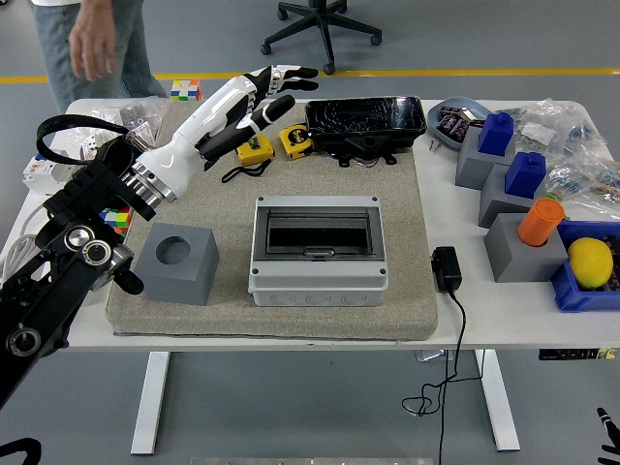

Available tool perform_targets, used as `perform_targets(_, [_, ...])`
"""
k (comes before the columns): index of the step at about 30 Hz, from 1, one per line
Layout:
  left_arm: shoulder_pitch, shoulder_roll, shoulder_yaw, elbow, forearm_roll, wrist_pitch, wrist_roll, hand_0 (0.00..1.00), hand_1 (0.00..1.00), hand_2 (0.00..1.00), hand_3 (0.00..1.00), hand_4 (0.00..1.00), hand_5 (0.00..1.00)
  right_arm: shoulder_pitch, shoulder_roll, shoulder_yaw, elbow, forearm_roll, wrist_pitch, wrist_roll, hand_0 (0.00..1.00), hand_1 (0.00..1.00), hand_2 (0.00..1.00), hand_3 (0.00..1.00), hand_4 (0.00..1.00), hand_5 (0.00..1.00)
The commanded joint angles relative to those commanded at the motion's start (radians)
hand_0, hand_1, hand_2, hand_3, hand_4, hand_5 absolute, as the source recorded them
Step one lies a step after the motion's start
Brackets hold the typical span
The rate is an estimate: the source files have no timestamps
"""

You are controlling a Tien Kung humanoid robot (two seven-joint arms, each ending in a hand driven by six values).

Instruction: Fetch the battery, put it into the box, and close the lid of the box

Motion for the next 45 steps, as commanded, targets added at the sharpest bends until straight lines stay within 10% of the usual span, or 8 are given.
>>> perform_targets(6, [0.018, 0.007, -0.08, 0.015, -0.254, -0.093, 0.018, 0.942, 0.937, 0.878, 0.868, 0.998, 0.998, 0.001, 0.001, -0.001, 0.0, 0.0, 0.001, 0.002, 0.786, 0.734, 0.746, 0.793, 0.998, 0.998])
perform_targets(21, [0.129, 0.033, -0.298, 0.144, -0.853, -0.115, 0.007, 0.927, 0.932, 0.883, 0.871, 0.998, 0.998, -0.003, 0.006, -0.006, 0.0, 0.002, 0.003, -0.001, 0.787, 0.734, 0.746, 0.793, 0.998, 0.998])
perform_targets(45, [0.184, 0.058, -0.526, 0.177, 0.063, 0.116, 0.083, 0.998, 0.998, 0.998, 0.984, 0.998, 0.998, -0.014, 0.01, 0.009, 0.0, -0.022, 0.005, 0.003, 0.787, 0.736, 0.747, 0.793, 0.998, 0.998])
